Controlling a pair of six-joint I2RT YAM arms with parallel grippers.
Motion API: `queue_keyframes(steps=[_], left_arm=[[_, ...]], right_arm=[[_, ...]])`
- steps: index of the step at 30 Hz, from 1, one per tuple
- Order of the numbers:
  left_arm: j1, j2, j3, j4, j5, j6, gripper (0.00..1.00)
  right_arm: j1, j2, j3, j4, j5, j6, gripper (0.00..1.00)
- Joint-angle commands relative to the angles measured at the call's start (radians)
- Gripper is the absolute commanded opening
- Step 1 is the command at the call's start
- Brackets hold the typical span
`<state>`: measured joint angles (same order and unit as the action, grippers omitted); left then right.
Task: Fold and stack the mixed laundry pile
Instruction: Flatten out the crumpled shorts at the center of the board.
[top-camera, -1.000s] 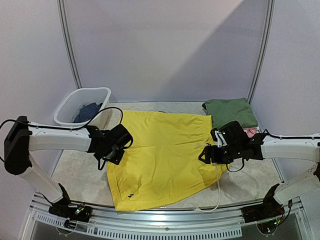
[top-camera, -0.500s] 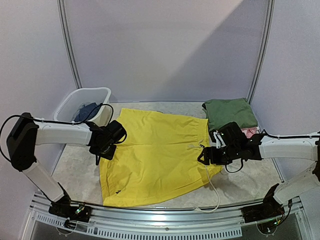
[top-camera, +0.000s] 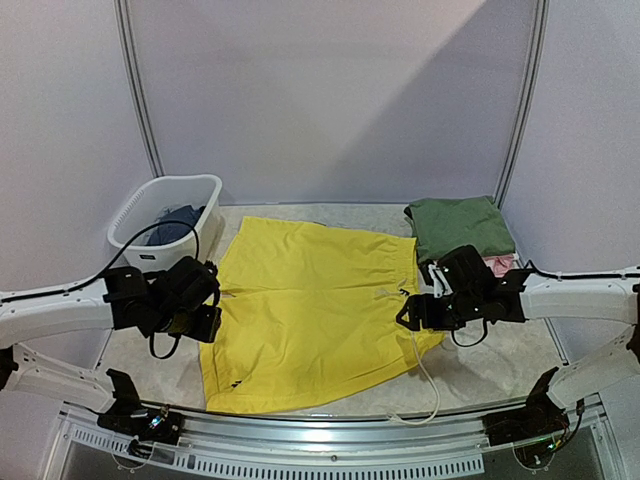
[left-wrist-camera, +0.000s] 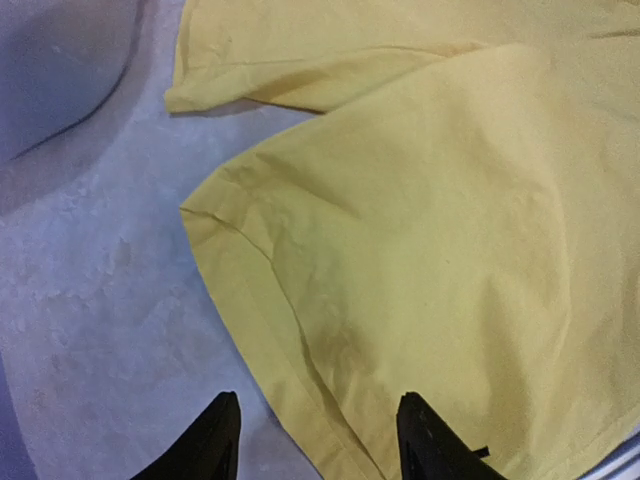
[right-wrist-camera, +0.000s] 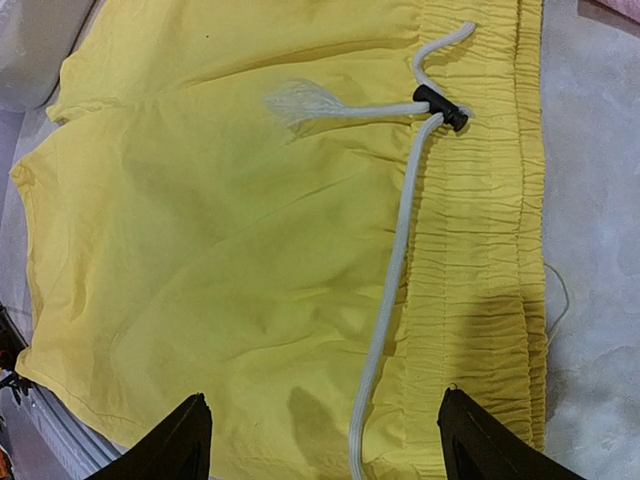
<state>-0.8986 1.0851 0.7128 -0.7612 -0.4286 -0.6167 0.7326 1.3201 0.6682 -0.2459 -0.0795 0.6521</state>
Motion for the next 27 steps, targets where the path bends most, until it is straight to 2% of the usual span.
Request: queue_keyframes(steps=[1,4,13,19,23,27], left_arm=[[-0.058,-0.071,-0.063,0.011,0.172,-0.058,0.52],[-0.091,-0.065,-0.078,0.001,0.232,-0.101,0.50],[-0.223,-0.073,-0.105,-0.047,0.375,-0.199,0.55],[-0.339,-0.085,-0.071,-0.231,0.222,-0.353,0.54],[-0.357,-0.125,-0.137,-0.200,0.268,-0.401,0.54],[-0.358,-0.156,-0.202,-0.104,0.301,-0.419,0.53]], right_arm=[[0.008,-0.047,-0.033,-0.009,0.029,0.019,0.79],[0.009,-0.066,-0.051,-0.010,0.030,0.027,0.79],[0.013,-0.131,-0.117,-0.003,0.031,0.055,0.79],[0.021,-0.192,-0.158,-0.005,0.041,0.078,0.80],[0.021,-0.226,-0.187,0.003,0.043,0.084,0.80],[0.021,-0.229,-0.197,0.005,0.041,0.080,0.80]])
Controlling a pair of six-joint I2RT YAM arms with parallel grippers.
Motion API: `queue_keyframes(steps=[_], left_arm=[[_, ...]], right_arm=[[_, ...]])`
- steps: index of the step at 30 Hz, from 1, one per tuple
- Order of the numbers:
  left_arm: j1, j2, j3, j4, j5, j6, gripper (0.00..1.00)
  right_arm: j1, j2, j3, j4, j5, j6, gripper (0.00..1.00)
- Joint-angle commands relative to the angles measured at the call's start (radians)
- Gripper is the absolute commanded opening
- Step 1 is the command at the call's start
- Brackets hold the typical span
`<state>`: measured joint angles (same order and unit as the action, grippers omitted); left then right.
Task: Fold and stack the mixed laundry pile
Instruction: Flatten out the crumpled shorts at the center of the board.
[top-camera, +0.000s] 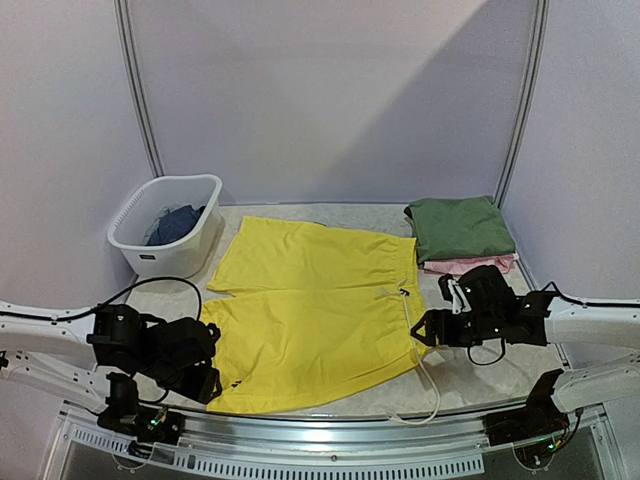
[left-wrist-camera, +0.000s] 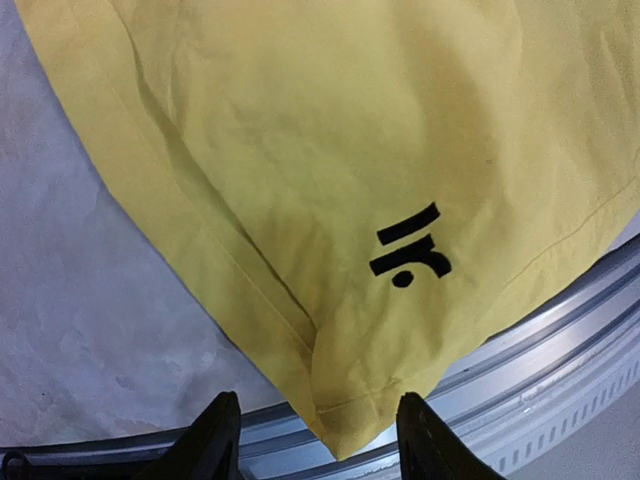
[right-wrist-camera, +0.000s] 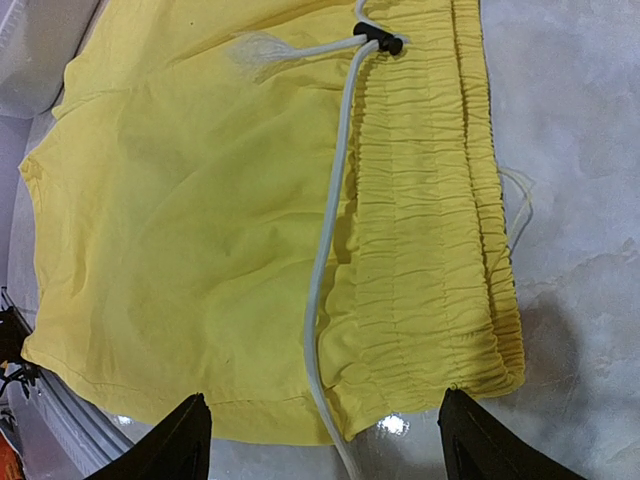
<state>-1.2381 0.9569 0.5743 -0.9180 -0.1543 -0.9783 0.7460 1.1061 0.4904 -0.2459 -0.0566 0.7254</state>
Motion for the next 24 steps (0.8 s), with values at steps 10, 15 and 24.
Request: queue_keyframes(steps=[10,15,24], left_arm=[[-0.018,-0.051,-0.174,0.295,0.019,-0.104,0.46],[-0.018,-0.033,-0.178,0.338,0.040,-0.105,0.44],[-0.019,-0.052,-0.202,0.353,0.019,-0.103,0.00]], right_arm=[[0.007,-0.045,-0.041,-0.003,0.017,0.006,0.80],[0.007,-0.063,-0.053,-0.004,0.017,0.007,0.80],[0.008,-0.065,-0.064,0.004,0.015,0.006,0.80]])
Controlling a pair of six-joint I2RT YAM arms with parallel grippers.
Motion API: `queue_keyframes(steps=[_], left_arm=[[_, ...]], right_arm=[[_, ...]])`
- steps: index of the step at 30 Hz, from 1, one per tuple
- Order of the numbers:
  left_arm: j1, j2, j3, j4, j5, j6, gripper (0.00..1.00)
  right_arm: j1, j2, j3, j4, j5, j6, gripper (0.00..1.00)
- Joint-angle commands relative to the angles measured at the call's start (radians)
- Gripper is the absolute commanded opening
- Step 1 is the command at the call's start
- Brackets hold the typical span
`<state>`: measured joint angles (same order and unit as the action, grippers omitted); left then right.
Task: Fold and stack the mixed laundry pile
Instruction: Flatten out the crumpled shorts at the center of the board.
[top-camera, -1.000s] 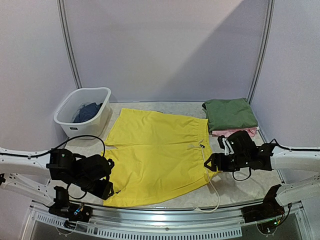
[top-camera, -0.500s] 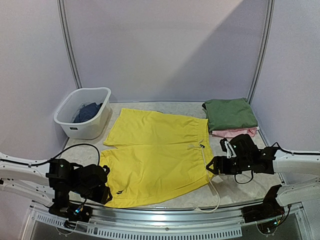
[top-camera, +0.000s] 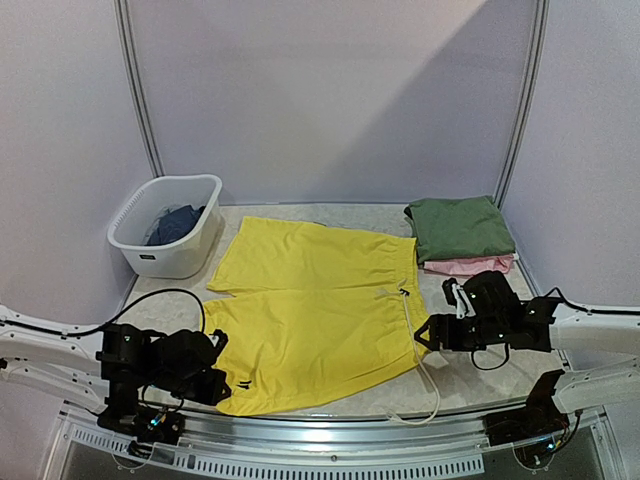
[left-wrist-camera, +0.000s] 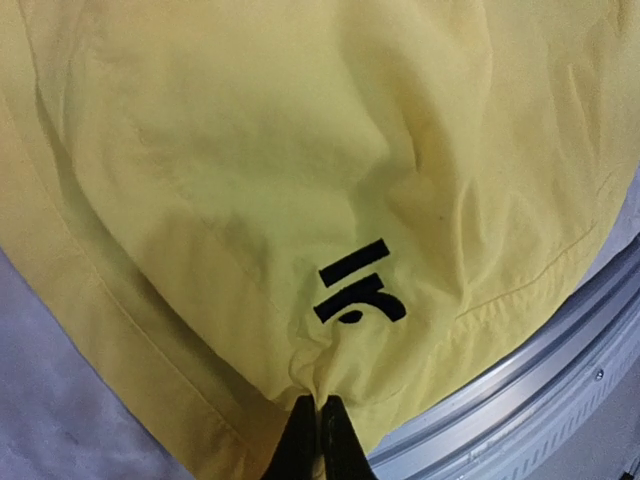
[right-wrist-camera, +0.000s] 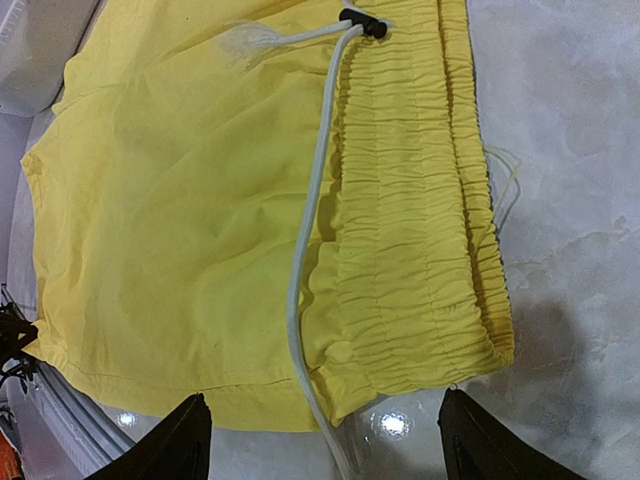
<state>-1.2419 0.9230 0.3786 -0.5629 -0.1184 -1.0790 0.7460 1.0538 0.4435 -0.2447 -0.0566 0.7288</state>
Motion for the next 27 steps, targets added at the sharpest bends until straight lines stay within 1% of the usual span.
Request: queue_keyframes(steps=[1,7,8,10,14,17,20,27], left_arm=[[-0.017,-0.033,0.005,-0.041,-0.029,-0.002,0.00],[-0.024,-0.153,0.096,-0.369,-0.098,-0.016,0.00],[-0.033,-0.173,0.097,-0.397,-0.094,-0.031,0.00],[-0.039,-0.200,0.085,-0.397,-0.067,-0.045,0.00],[-0.058,-0.239,0.092,-0.474,-0.086,-0.084,0.00],[-0.073,-0.278,0.085,-0.473,-0.089,-0.104,0.00],[-0.076,-0.290,0.068,-0.438,-0.090,-0.096,0.00],[-0.076,-0.220,0.021,-0.256,-0.087,-0.041,0.00]], right_arm=[[0.007,-0.012,-0.017,-0.001,0.015,0.003,0.80],[0.007,-0.034,-0.018,-0.022,0.035,0.003,0.80],[0.008,-0.036,-0.017,-0.026,0.040,0.003,0.80],[0.007,-0.044,-0.015,-0.043,0.050,0.005,0.80],[0.007,-0.064,-0.012,-0.100,0.141,0.045,0.80],[0.008,-0.095,-0.017,-0.140,0.174,0.091,0.80],[0.007,-0.132,-0.022,-0.190,0.213,0.113,0.80],[0.008,-0.225,-0.050,-0.245,0.220,0.198,0.80]])
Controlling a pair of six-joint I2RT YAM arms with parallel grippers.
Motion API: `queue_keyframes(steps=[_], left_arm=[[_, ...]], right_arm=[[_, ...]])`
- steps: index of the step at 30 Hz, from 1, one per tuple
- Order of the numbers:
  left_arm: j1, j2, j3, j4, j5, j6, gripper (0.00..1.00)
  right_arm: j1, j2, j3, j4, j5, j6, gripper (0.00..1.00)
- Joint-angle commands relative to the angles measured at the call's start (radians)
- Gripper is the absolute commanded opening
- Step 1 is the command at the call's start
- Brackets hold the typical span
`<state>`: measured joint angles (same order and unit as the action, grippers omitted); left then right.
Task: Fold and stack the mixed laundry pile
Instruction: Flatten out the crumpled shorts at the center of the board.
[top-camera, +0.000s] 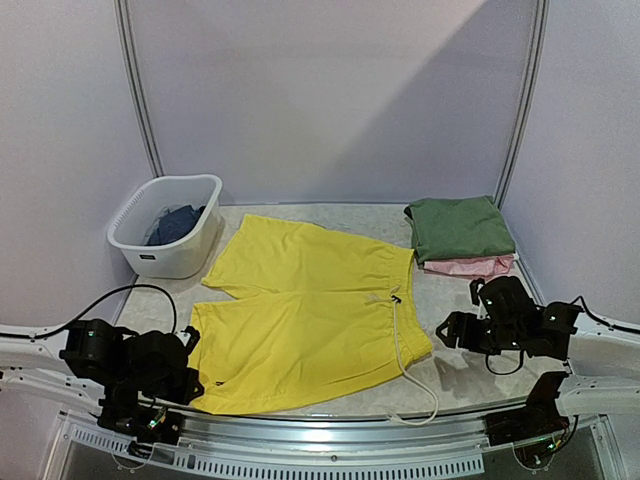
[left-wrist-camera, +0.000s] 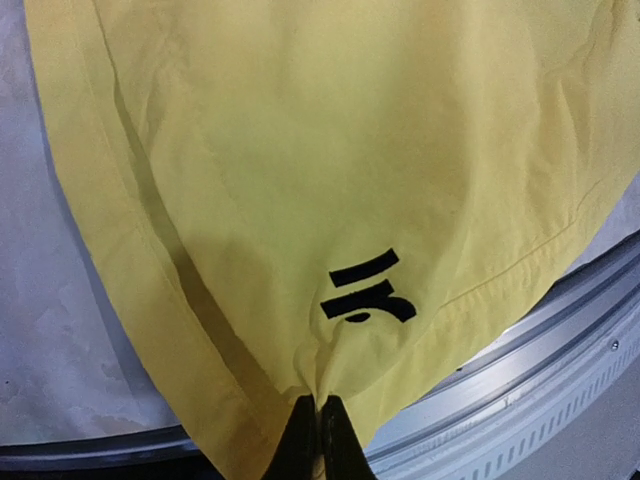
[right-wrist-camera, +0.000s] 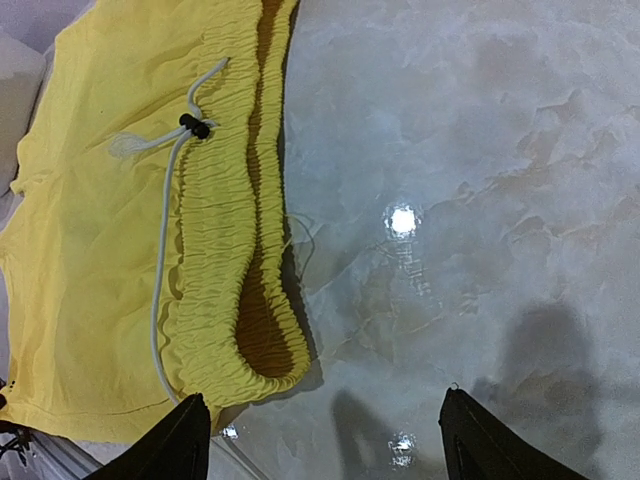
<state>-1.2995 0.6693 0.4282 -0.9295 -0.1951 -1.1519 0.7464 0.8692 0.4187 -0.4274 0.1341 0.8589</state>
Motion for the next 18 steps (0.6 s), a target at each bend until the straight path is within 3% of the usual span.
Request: queue_keyframes(steps=[1,8,18], left_arm=[[-0.018,0.044,-0.030,0.126,-0.015,0.039,0.00],[-0.018,0.088,-0.015,0.179,-0.060,0.083,0.00],[-0.018,0.085,-0.036,0.172,-0.082,0.092,0.00]], right_arm=[[0.008,-0.049,-0.030,-0.064,0.021,0.079,0.80],[0.008,-0.043,-0.066,0.046,-0.100,0.077,0.79],[0.008,0.239,-0.072,0.386,-0.349,0.063,0.72]])
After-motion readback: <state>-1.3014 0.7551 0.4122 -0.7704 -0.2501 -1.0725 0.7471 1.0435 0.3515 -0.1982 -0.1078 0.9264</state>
